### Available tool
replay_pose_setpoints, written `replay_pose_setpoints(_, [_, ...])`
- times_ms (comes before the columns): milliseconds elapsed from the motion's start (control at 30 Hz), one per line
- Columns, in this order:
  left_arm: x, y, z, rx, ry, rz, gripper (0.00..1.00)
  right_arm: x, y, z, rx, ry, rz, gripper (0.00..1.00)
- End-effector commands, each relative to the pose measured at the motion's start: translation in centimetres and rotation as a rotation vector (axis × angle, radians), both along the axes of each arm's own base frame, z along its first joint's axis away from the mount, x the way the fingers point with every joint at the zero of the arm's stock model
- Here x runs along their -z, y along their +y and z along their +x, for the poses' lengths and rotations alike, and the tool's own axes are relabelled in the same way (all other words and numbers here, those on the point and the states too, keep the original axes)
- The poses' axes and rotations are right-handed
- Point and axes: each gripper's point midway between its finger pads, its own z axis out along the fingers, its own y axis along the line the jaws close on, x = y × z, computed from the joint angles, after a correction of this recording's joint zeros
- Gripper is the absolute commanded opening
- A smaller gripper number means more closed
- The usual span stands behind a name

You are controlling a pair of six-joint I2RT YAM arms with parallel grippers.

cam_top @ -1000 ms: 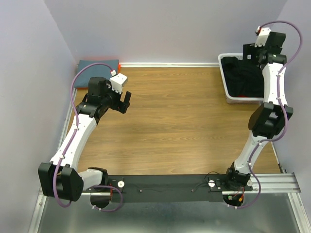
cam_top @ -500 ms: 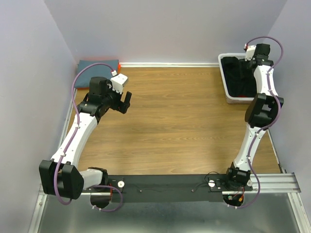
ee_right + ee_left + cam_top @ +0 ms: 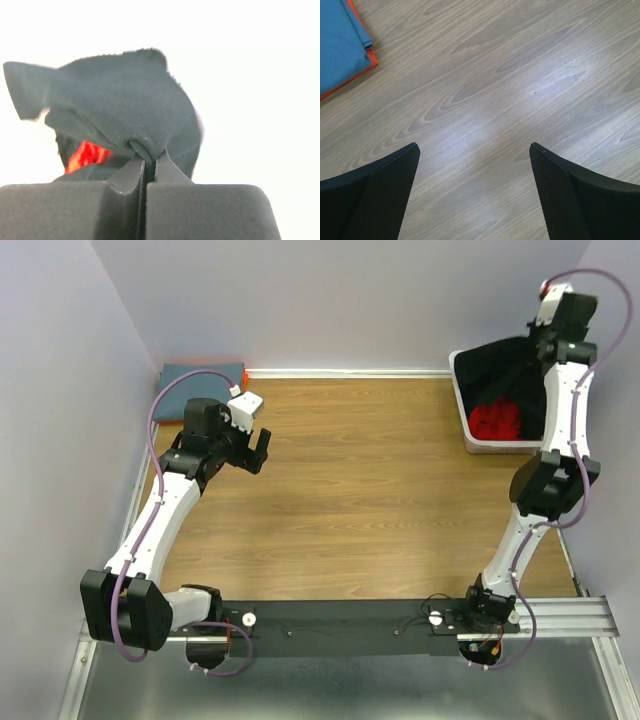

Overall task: Fold and stack the t-shirts
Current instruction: Grab the tshirt from the pile, then move the tshirt to the center of the board

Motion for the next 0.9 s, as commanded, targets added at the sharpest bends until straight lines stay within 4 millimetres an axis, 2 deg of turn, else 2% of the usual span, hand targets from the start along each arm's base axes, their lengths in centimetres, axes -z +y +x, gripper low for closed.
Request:
replay_pose_setpoints(0, [-0.7,-0.4,0.0,0.018,-0.025,-0.021,0.98,-15.3,-0.5,-1.6,0.079,-0.374,-0.080,0.01])
replay_pose_setpoints(33, [-0.7,-0.4,0.0,0.018,-0.026,-0.021,0.98,-16.5,-0.5,-1.7,0.081,-0.411,-0.086,0.00])
replay_pose_setpoints(67, [-0.9,-0.3,0.0,0.015,-0.032,-0.021,0.98,-18.8,-0.5,-1.8,0.081,-0.476,-0.102,0.01])
replay_pose_setpoints(200, [-1.0,-0.2,-0.2,0.010,-0.045,-0.022,0.98,-23.0,-0.7,-1.8,0.089,-0.610,-0.136,0.03])
replay_pose_setpoints(267, [-1.1,-0.2,-0.2,0.011,-0.048,-0.021,0.98,-24.1,-0.6,-1.8,0.086,-0.646,-0.145,0.01])
replay_pose_setpoints(400, [-1.0,0.0,-0.1,0.002,-0.047,-0.016,0.98,-28.2,0.3,-2.7,0.059,-0.780,-0.133,0.00])
replay_pose_setpoints(567, [-1.6,0.1,0.1,-0.001,-0.054,-0.027,0.98,-34.2,4.0,-5.3,-0.087,-0.957,-0.076,0.01])
replay_pose_setpoints(633, [-2.1,0.0,0.3,0.006,-0.061,-0.036,0.99,-36.2,5.9,-6.4,-0.177,-1.016,-0.046,0.00])
replay_pose_setpoints(667, [-2.1,0.0,0.3,0.006,-0.058,-0.039,0.99,-37.5,6.9,-7.6,-0.213,-1.045,-0.038,0.01])
replay_pose_setpoints(700, [-2.3,0.1,0.4,0.004,-0.060,-0.043,0.98,-38.4,8.5,-8.2,-0.290,-1.070,-0.012,0.00])
replay_pose_setpoints(767, [-2.6,0.0,0.6,0.010,-0.061,-0.053,0.98,-39.0,10.4,-9.1,-0.376,-1.077,0.019,0.01])
replay_pose_setpoints(800, [-2.8,0.2,0.7,0.005,-0.060,-0.057,0.98,-39.7,12.0,-10.4,-0.443,-1.088,0.050,0.00])
replay_pose_setpoints(867, [-3.4,0.2,0.9,0.013,-0.065,-0.072,0.98,-39.8,14.1,-11.3,-0.522,-1.079,0.073,0.01])
